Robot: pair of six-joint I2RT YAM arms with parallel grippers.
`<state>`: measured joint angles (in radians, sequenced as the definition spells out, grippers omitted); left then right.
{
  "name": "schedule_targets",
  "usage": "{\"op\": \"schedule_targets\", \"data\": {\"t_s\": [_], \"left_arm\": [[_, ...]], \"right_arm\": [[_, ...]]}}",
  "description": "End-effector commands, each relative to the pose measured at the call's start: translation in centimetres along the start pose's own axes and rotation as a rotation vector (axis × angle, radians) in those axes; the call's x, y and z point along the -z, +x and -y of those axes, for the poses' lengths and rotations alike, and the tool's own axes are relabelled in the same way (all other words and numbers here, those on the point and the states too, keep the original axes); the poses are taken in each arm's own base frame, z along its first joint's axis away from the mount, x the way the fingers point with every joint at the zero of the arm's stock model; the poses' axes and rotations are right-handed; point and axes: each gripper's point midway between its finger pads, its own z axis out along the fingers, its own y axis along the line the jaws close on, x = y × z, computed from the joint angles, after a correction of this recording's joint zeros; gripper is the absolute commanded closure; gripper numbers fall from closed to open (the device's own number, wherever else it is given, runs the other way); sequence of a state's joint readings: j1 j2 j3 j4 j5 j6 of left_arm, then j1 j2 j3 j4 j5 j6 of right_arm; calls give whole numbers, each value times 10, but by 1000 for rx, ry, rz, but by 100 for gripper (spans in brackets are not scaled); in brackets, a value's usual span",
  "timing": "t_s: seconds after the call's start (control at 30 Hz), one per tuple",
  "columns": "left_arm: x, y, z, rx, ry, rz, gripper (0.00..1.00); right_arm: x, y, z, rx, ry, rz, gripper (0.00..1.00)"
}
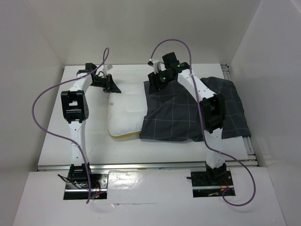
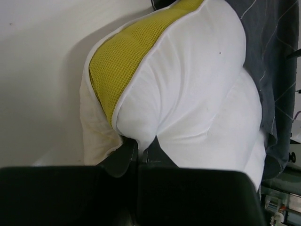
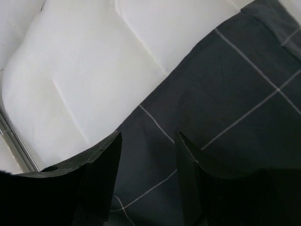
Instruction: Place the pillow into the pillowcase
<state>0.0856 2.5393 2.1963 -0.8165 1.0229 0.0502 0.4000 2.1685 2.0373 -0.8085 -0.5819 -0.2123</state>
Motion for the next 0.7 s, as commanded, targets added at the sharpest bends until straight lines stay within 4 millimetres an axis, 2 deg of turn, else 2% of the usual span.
{"op": "schedule_targets", "data": {"t_s": [0.0,0.03,0.07,0.1,0.13,0.17,0.2,0.33,0.37,0.43,0.47,0.5,0.53,0.57,0.6,0.63,0.67], "left_arm": [[11,-2,-7,-125,-132,17,100],[27,-19,13,-210,-164,60,100],[27,-16,14,-239,-211,53,100],[35,-22,20,-287,-239,72,100],[42,-38,48,-418,-257,109,100],[44,-33,47,-447,-304,104,100],[47,-36,56,-492,-323,117,100],[60,-44,97,-720,-405,175,100],[56,-43,110,-767,-408,181,100],[63,-44,131,-860,-450,220,100],[59,-42,143,-919,-451,222,100],[57,-36,143,-940,-475,216,100],[66,-43,163,-1008,-490,263,100],[61,-41,175,-1069,-489,264,100],[60,-35,174,-1093,-513,257,100],[62,-41,184,-1153,-530,287,100],[65,-40,202,-1198,-530,311,100]], "right_arm": [[16,-36,19,-11,83,103,43],[22,-42,31,-59,100,130,41],[33,-56,32,-65,103,169,41],[35,-61,38,-82,103,189,39],[38,-66,41,-115,98,205,38],[50,-81,42,-109,101,252,38],[49,-84,43,-118,100,260,38],[61,-110,41,-121,76,338,34],[58,-110,41,-132,64,337,34],[56,-110,39,-129,43,336,32],[56,-110,36,-126,28,336,31],[56,-110,36,-126,28,336,31],[53,-107,34,-130,12,327,30],[53,-107,32,-128,-3,326,30],[51,-104,33,-124,-3,319,30],[51,-104,33,-124,-3,319,30],[48,-99,34,-126,-2,302,30]]}}
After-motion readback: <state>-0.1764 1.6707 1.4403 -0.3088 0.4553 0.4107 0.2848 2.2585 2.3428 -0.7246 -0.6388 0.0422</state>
